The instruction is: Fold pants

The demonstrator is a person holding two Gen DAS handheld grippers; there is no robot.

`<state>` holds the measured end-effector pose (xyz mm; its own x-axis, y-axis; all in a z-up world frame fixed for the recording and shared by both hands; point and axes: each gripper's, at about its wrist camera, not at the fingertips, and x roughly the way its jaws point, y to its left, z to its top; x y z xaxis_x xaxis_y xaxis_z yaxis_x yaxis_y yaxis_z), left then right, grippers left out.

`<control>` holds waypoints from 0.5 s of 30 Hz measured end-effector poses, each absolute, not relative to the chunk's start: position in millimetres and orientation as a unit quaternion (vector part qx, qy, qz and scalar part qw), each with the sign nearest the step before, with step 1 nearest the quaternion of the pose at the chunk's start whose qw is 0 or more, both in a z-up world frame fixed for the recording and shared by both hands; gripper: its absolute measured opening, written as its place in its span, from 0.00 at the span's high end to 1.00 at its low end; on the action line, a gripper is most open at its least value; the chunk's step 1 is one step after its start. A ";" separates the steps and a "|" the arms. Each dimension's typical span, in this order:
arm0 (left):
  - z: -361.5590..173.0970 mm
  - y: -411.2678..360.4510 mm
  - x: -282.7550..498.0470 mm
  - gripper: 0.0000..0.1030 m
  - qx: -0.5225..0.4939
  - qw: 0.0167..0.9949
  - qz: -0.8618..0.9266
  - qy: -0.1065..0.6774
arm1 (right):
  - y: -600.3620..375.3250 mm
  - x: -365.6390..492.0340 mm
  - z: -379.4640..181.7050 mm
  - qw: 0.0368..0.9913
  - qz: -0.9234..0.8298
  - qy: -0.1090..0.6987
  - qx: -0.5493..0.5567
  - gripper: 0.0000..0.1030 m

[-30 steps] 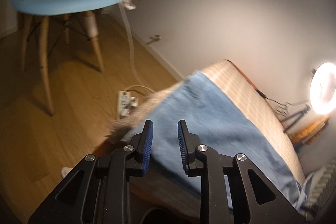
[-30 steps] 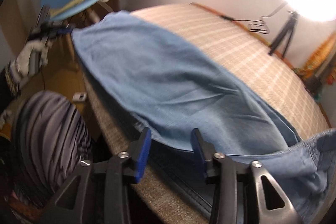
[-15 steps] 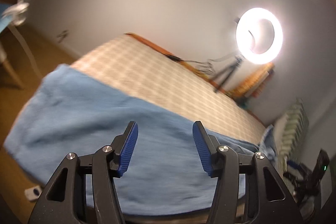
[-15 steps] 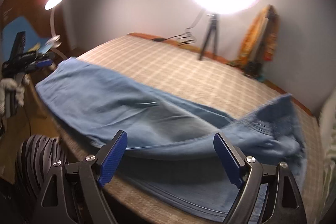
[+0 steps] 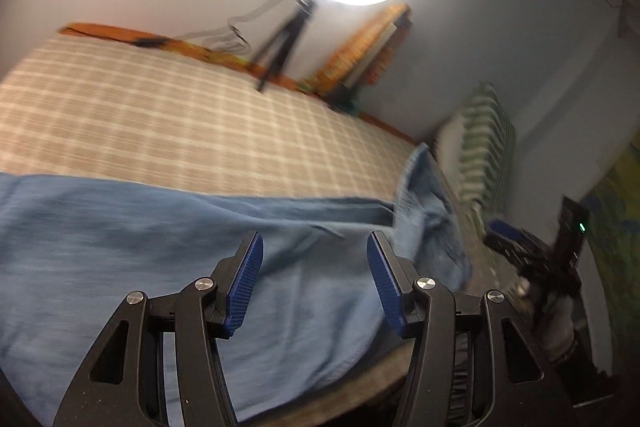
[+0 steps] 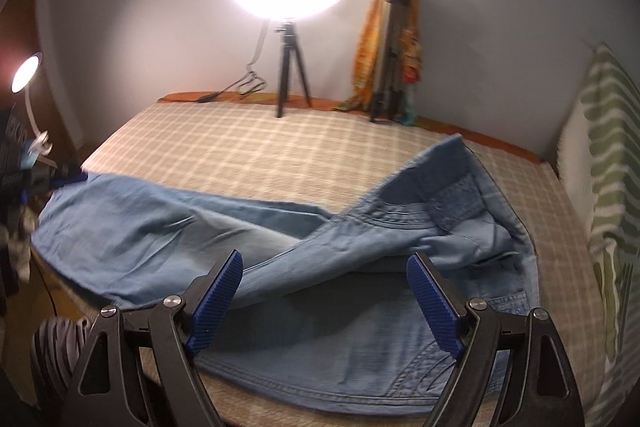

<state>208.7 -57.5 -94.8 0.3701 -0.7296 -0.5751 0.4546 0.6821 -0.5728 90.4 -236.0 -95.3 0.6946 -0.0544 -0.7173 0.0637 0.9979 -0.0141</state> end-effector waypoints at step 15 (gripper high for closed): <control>-121.3 -156.5 199.1 0.48 -0.094 0.726 -0.460 0.502 | -332.1 175.2 -106.1 0.883 -0.122 0.437 0.123 0.16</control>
